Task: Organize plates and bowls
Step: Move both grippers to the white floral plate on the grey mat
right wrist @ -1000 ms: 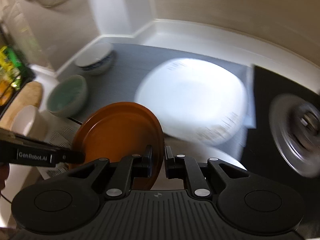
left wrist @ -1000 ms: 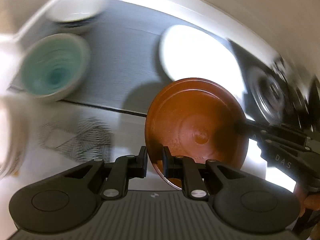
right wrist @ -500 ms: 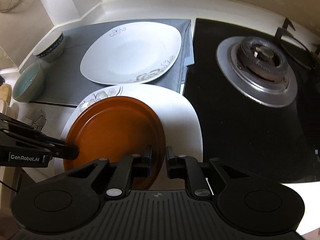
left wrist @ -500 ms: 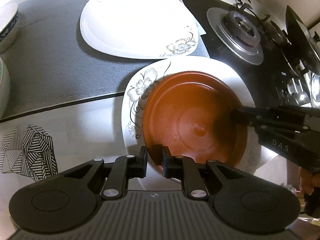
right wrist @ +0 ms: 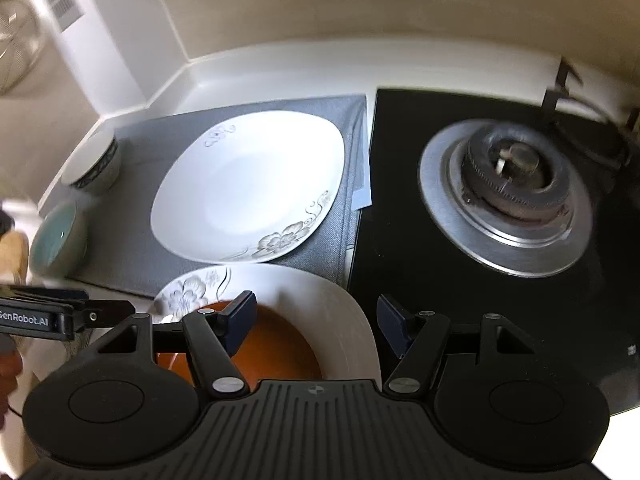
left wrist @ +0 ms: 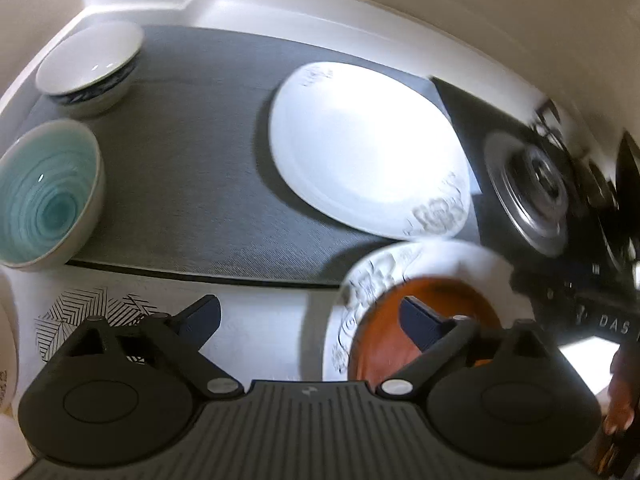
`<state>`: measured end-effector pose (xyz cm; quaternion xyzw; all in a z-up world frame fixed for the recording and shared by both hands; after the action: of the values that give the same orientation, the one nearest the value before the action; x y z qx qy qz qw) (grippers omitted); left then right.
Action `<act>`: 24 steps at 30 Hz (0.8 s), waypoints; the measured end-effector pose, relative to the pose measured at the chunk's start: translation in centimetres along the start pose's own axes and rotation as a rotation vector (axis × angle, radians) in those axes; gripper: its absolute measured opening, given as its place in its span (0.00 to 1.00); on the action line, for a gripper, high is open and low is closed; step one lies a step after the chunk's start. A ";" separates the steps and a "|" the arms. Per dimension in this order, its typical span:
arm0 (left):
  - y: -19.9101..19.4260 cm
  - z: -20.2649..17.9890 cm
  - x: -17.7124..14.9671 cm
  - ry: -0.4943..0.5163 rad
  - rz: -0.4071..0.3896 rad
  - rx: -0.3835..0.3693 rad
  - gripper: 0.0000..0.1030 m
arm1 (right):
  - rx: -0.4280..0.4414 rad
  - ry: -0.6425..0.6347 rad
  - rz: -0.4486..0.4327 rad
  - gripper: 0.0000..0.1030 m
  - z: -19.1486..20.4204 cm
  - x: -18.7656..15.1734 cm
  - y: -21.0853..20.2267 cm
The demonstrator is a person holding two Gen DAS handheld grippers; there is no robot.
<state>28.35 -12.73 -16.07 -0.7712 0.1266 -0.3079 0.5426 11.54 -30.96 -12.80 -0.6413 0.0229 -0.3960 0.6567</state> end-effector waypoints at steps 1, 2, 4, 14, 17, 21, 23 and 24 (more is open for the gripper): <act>0.1 0.3 0.2 -0.010 0.002 0.000 0.95 | 0.006 0.021 0.013 0.67 -0.3 0.1 0.2; 0.3 0.5 0.2 -0.021 0.002 0.003 0.97 | 0.011 0.034 0.025 0.67 -0.6 0.0 0.3; 0.7 1.1 0.5 -0.055 -0.001 0.010 0.98 | 0.017 0.047 0.047 0.67 -1.0 -0.4 0.5; 3.2 1.2 5.4 -0.128 -0.058 0.014 0.98 | 0.124 0.041 0.034 0.67 1.8 4.7 5.3; 4.5 0.9 6.3 -0.128 -0.036 0.016 0.98 | 0.119 0.060 0.093 0.67 2.0 5.3 7.3; 5.2 0.7 7.3 -0.138 -0.046 0.005 0.97 | 0.097 0.060 0.126 0.74 2.8 5.8 8.6; 5.2 0.8 8.1 -0.140 -0.083 -0.004 0.97 | 0.081 0.071 0.143 0.75 2.8 6.3 9.2; 5.2 0.8 8.5 -0.147 -0.090 -0.008 0.97 | 0.075 0.075 0.150 0.76 2.9 6.6 9.5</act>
<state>36.19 -18.62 -18.15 -0.7986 0.0531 -0.2741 0.5331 22.30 -33.47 -17.34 -0.5974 0.0805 -0.3700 0.7070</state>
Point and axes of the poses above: each gripper's, at about its wrist camera, not at the fingertips, and y roughly the way its jaws point, z to its left, x to its top, the point moved 7 cm from there along y, roughly the way its jaws point, and after that the axes turned 3 degrees about z, right-handed, at the moved point
